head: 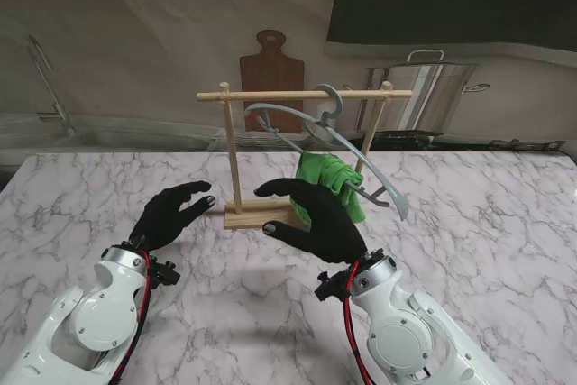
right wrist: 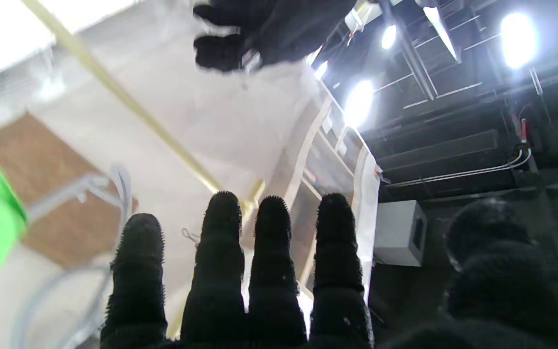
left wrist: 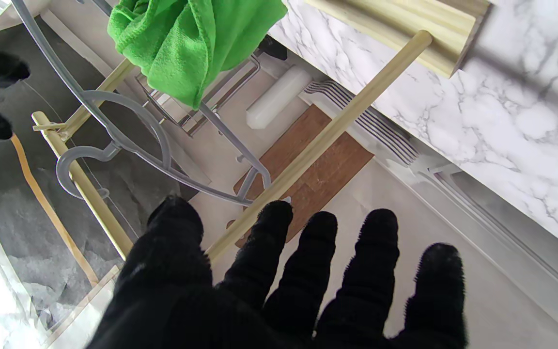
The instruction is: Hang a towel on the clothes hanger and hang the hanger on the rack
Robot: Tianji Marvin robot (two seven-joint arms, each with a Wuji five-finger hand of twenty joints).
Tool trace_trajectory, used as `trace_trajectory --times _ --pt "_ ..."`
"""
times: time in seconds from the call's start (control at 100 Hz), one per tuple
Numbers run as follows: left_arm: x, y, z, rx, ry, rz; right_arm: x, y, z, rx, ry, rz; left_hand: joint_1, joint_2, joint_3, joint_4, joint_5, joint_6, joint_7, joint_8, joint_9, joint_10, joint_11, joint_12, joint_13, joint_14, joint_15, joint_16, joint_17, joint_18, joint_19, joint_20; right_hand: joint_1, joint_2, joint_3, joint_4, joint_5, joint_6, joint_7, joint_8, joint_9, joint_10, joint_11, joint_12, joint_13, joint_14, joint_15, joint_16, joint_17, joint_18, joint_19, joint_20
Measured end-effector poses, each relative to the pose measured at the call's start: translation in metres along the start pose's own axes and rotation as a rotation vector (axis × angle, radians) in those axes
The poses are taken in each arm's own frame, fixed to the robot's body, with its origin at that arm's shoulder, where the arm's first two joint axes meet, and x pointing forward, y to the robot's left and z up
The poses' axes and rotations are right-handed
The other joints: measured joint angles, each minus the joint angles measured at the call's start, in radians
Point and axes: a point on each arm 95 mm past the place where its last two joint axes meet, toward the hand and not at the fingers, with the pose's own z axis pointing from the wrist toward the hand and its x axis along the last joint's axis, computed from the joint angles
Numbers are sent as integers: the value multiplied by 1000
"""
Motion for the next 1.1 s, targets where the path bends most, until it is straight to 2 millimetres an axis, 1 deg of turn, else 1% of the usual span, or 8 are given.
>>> trace_trajectory --times 0.21,0.35,0.46,0.59,0.7,0.77,0.94,1.1 --pt "1 6 5 -25 -16 -10 -30 -13 -5 97 -102 85 0 0 0 0 0 0 0 0 0 0 0 0 0 0 0 1 0 0 0 0 0 17 -6 0 -25 2 -25 -20 -48 -16 -32 -22 -60 -5 -41 -19 -43 0 -82 -27" --pt "1 12 9 -45 -20 -15 -64 -15 -7 109 -182 111 0 0 0 0 0 0 0 0 0 0 0 0 0 0 0 1 0 0 0 0 0 20 -8 0 -26 2 -25 -20 -59 -39 -35 -23 -76 -15 -53 -27 -54 -1 -105 -28" --pt "-1 20 14 -65 -36 -21 -91 -16 -14 119 -248 118 0 1 0 0 0 0 0 0 0 0 0 0 0 0 0 7 0 0 0 0 0 29 -17 0 -51 2 -24 -20 -72 -40 -35 -23 -78 -24 -55 -27 -57 -2 -123 -28" --pt "-7 32 20 -95 -75 -47 -110 -14 -23 115 -324 129 0 14 0 0 0 0 0 0 -2 0 0 0 0 0 0 8 0 -1 0 0 0 29 -23 0 -51 2 -13 -20 -72 -51 -35 -23 -89 -25 -62 -28 -58 -3 -136 -28" --pt "-12 41 24 -103 -91 -71 -122 -8 -31 88 -373 105 0 26 0 0 -11 0 0 0 -2 -1 0 0 0 -1 8 10 0 -5 0 0 0 29 -30 0 -51 2 -13 -20 -72 -52 -35 -23 -89 -25 -64 -28 -58 -14 -147 -28" --pt "-13 44 25 -95 -94 -74 -128 -3 -35 72 -394 94 0 27 0 0 -11 0 0 0 -3 -1 0 0 0 -1 9 10 4 -8 126 0 0 29 -30 0 -51 2 -5 -20 -72 -53 -35 -23 -89 -25 -64 -28 -58 -16 -149 -28" --pt "-15 46 26 -90 -94 -91 -137 10 -45 43 -427 77 0 31 0 0 -20 0 0 0 -3 -2 0 1 0 -4 9 12 4 -9 126 1 0 29 -31 0 -51 2 -5 -21 -72 -53 -35 -23 -89 -25 -64 -28 -58 -27 -158 -28" --pt "-20 40 23 -77 -100 -86 -137 19 -49 7 -427 69 0 31 0 0 -20 0 0 0 -3 -3 0 7 0 -4 9 20 4 -9 126 2 0 29 -31 0 -51 2 -5 -21 -71 -53 -35 -23 -88 -25 -64 -28 -58 -27 -160 -24"
